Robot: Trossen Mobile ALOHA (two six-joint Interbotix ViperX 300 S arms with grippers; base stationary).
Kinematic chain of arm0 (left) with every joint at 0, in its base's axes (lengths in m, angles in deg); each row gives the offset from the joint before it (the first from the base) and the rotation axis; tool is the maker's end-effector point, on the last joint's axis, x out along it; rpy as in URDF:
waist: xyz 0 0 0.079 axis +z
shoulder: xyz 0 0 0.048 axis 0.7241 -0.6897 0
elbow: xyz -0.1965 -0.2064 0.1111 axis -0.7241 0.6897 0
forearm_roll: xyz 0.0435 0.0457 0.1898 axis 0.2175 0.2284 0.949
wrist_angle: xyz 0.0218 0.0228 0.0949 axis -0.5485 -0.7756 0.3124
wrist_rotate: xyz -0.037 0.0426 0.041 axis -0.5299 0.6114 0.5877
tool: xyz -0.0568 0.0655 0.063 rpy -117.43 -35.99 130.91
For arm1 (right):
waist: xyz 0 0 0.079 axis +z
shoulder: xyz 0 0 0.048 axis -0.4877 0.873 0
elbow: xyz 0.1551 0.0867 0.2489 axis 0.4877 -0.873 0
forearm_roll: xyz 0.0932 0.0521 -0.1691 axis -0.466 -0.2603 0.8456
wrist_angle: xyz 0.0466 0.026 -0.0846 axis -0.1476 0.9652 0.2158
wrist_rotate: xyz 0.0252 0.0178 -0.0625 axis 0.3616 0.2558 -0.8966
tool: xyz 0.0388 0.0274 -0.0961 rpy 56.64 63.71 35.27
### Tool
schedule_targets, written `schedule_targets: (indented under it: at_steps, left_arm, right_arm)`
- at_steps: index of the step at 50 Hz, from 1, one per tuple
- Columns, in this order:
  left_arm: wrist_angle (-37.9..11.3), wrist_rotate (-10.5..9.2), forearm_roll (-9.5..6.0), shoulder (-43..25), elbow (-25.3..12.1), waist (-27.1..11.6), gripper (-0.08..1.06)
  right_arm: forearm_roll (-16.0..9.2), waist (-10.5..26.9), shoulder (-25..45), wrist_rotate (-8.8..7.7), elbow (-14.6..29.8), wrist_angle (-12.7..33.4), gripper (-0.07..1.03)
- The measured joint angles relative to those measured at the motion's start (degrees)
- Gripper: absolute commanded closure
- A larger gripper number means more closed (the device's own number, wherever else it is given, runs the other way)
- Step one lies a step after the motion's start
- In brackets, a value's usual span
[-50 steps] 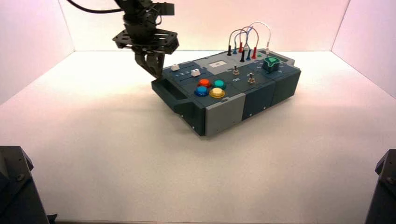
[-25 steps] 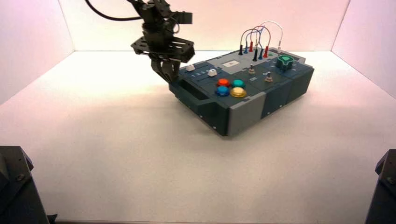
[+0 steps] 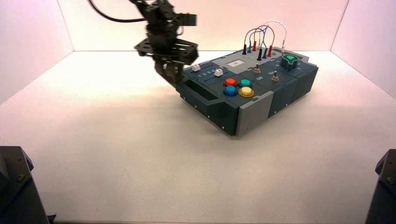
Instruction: Move the box to the right.
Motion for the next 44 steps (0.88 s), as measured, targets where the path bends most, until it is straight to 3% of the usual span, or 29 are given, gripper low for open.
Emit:
schedule_targets:
  at_steps: [17, 44]
  left_arm:
    - [1.93, 0.26, 0.62, 15.47, 9.84, 9.14, 1.01]
    - [5.01, 0.26, 0.7, 39.99, 22.06, 14.59, 1.01]
  right_arm:
    - [-0.53, 0.0, 0.62, 0.0, 0.0, -0.09, 0.98]
    - [-0.53, 0.09, 1.49, 0.0, -0.18, -0.09, 0.98]
